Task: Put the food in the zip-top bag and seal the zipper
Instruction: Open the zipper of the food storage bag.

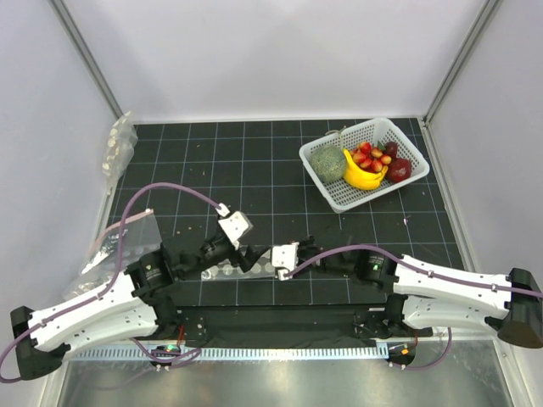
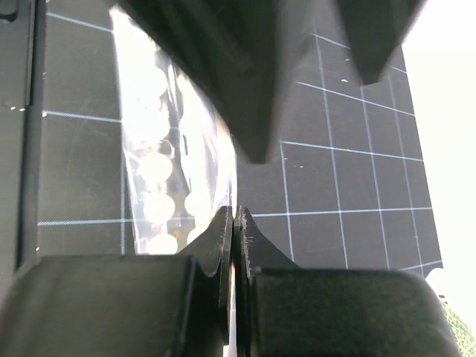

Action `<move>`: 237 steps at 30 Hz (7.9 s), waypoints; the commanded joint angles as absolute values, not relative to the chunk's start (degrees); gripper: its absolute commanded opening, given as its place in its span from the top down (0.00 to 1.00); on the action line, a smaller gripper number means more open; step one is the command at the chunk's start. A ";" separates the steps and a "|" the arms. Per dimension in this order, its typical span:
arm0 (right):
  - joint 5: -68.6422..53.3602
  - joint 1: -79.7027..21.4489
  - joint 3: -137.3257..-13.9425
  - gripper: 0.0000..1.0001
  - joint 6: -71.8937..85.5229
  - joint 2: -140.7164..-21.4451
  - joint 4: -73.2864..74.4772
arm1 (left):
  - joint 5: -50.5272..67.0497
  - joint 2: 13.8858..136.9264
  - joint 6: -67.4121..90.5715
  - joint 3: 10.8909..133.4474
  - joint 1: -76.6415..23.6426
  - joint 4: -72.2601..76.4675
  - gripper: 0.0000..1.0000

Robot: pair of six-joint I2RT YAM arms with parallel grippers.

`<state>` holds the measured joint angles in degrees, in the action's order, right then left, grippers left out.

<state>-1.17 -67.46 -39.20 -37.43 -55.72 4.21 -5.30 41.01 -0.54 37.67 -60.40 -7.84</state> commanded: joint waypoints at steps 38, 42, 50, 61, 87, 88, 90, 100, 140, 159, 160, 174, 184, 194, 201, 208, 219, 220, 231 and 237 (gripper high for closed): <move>-6.15 -68.38 -41.31 0.99 -37.88 -53.70 5.45 | 1.84 44.11 -3.51 37.17 -62.05 -3.86 0.46; -5.89 -68.55 -41.31 0.99 -37.88 -53.70 5.36 | 4.57 50.08 -3.52 40.51 -62.05 -7.03 0.46; -6.33 -68.38 -40.69 0.99 -37.97 -52.56 4.66 | 4.57 52.12 -2.81 40.96 -62.05 -7.29 0.45; -5.80 -68.47 -41.31 0.99 -38.06 -53.88 5.45 | 6.59 45.97 -2.02 37.53 -62.05 -2.38 0.44; -8.00 -68.47 -41.04 0.99 -37.97 -51.86 5.63 | -1.85 50.97 -3.34 41.13 -62.05 -9.67 0.64; -7.82 -68.38 -41.04 0.99 -37.88 -51.77 5.63 | -1.41 51.06 -3.43 41.13 -61.96 -9.84 0.65; -8.00 -68.47 -40.96 0.99 -37.62 -51.33 5.36 | -0.18 51.24 -3.69 41.13 -62.05 -9.76 0.65; -8.00 -68.47 -39.20 0.99 -36.74 -47.55 2.73 | 0.80 54.93 -4.04 42.01 -62.05 -10.90 0.66; 32.24 -68.38 -39.90 0.30 6.05 -54.21 -18.38 | -21.98 46.25 20.92 37.02 -53.88 -1.70 1.00; 27.33 -64.78 -35.16 0.48 22.67 -58.53 -28.74 | -10.11 38.41 20.48 26.72 -53.88 18.01 1.00; 27.42 -64.60 -35.24 0.48 22.94 -58.71 -28.74 | -9.76 38.32 20.39 26.46 -53.88 18.71 1.00; 25.13 -64.07 -33.93 0.81 22.94 -58.01 -31.12 | -3.43 42.98 19.43 28.64 -53.88 17.86 1.00; 26.63 -63.99 -35.07 0.99 21.89 -58.10 -28.30 | -4.74 43.24 18.55 29.79 -53.88 15.47 0.91; 19.87 -64.07 -44.73 0.99 20.30 -64.76 -14.60 | -6.07 42.89 12.40 33.75 -53.88 6.59 0.56; 18.99 -64.07 -45.62 0.99 21.27 -66.09 -13.71 | -2.02 47.36 11.69 35.85 -54.32 5.54 0.58; 18.37 -64.07 -45.35 0.99 21.27 -65.48 -13.71 | -9.22 48.96 11.95 37.18 -54.58 2.29 0.72; 17.84 -64.07 -45.53 0.99 21.18 -64.69 -12.75 | -20.10 52.82 13.09 39.98 -54.67 -3.24 0.83; 18.45 -64.07 -45.79 0.99 21.09 -64.69 -11.44 | -21.87 53.00 13.97 40.51 -54.67 -4.12 0.88; 34.55 -63.99 -51.95 0.99 21.45 -66.45 3.27 | -45.77 42.65 12.40 45.79 -55.10 -18.89 1.00; 26.12 -60.48 -50.36 0.99 23.02 -70.30 -2.29 | -48.78 45.68 11.95 51.23 -57.57 -23.28 1.00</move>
<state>29.04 -62.87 -50.15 21.61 -68.60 0.47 -43.59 42.46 12.99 47.16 -56.93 -20.47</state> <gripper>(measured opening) 0.035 0.017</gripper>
